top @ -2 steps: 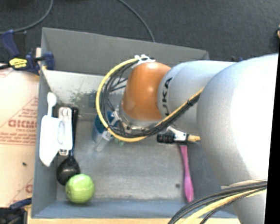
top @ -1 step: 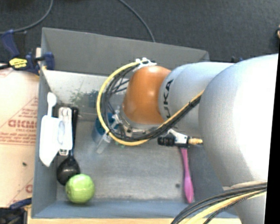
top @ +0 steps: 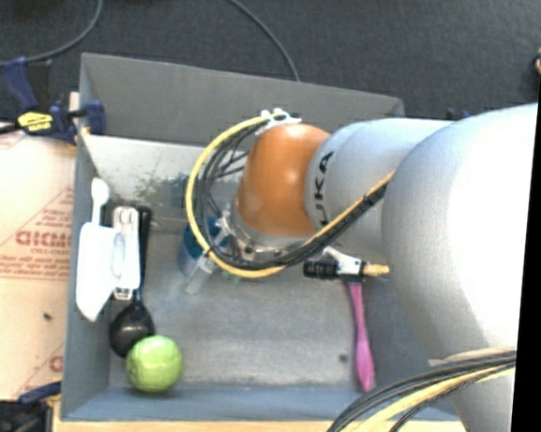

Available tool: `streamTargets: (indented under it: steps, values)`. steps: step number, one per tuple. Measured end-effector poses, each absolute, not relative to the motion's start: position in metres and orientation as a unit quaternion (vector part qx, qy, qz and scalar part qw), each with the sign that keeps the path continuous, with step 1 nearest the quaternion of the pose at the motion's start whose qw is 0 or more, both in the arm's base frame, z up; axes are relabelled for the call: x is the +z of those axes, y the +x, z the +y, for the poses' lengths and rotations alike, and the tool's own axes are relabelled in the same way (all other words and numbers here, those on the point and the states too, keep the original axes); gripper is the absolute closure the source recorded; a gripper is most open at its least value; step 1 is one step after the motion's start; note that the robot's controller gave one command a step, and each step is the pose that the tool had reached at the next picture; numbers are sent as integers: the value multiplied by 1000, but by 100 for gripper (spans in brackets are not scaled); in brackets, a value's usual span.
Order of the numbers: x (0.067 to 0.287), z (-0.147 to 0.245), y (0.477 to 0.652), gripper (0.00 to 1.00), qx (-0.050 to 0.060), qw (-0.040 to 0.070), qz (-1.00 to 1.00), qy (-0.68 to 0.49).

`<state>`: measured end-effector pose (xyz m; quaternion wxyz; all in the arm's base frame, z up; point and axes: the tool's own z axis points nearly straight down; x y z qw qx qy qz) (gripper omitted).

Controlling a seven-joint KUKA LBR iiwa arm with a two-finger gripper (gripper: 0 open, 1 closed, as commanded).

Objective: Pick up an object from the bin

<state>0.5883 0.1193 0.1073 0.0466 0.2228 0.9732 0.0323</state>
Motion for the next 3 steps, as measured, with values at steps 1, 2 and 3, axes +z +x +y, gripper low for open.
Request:
streamTargets:
  steps: [1,2,3]
  values:
    - [108,119,586,100,32,48,973,223]
    - [107,119,588,100,32,46,973,223]
    - [108,119,586,100,32,48,973,223]
